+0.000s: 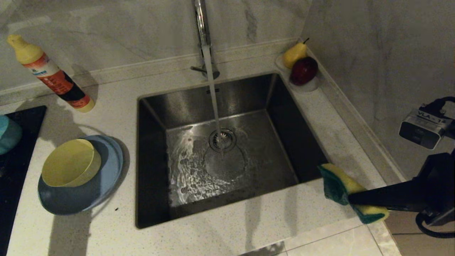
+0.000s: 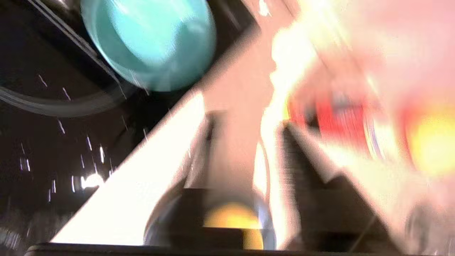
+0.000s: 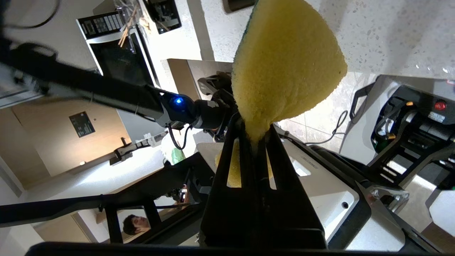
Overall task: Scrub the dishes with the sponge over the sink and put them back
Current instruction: Wash the bowl
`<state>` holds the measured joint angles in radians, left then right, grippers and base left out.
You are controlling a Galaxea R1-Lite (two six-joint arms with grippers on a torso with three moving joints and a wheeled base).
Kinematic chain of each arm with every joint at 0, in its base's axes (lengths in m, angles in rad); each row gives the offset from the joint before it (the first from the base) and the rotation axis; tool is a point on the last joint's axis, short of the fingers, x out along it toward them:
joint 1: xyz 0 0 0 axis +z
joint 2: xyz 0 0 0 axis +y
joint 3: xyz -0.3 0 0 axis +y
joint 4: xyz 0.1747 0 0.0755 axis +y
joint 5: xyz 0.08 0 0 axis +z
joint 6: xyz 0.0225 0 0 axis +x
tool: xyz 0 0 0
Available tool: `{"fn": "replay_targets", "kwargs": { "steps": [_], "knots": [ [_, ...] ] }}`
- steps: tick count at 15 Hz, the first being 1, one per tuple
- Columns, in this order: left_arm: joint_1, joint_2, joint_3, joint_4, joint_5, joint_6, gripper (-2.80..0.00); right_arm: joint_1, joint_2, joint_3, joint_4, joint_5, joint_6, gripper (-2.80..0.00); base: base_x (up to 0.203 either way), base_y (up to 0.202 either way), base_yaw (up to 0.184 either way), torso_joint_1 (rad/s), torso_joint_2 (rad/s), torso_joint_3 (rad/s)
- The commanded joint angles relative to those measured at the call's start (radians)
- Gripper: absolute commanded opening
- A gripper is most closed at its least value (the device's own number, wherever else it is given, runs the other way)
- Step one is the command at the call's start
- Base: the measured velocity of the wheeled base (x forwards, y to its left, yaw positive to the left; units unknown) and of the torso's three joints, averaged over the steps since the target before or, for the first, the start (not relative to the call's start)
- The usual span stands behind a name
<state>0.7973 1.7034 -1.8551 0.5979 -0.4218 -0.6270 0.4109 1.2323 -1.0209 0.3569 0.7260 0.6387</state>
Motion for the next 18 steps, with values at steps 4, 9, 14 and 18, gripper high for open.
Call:
{"fn": "replay_targets", "kwargs": {
  "steps": [4, 9, 14, 18],
  "knots": [
    [-0.125, -0.276, 0.292, 0.088, -0.022, 0.301, -2.8, -0.01, -0.015, -0.008, 0.036, 0.002, 0.002, -2.8, 0.0, 0.0, 0.0, 0.0, 0.0, 0.0],
    [-0.277, -0.355, 0.467, 0.103, -0.014, 0.451, -2.8, -0.01, -0.022, -0.014, 0.043, 0.001, 0.005, -2.8, 0.0, 0.0, 0.0, 0.0, 0.0, 0.0],
    [-0.296, -0.272, 0.471, 0.174, 0.083, 0.514, 0.0, -0.017, -0.037, -0.008, 0.063, -0.003, 0.004, -2.8, 0.0, 0.0, 0.0, 0.0, 0.0, 0.0],
    [-0.296, -0.224, 0.504, 0.179, 0.1, 0.532, 0.0, -0.017, -0.051, -0.016, 0.071, -0.005, 0.004, -2.8, 0.0, 0.0, 0.0, 0.0, 0.0, 0.0]
  ]
}}
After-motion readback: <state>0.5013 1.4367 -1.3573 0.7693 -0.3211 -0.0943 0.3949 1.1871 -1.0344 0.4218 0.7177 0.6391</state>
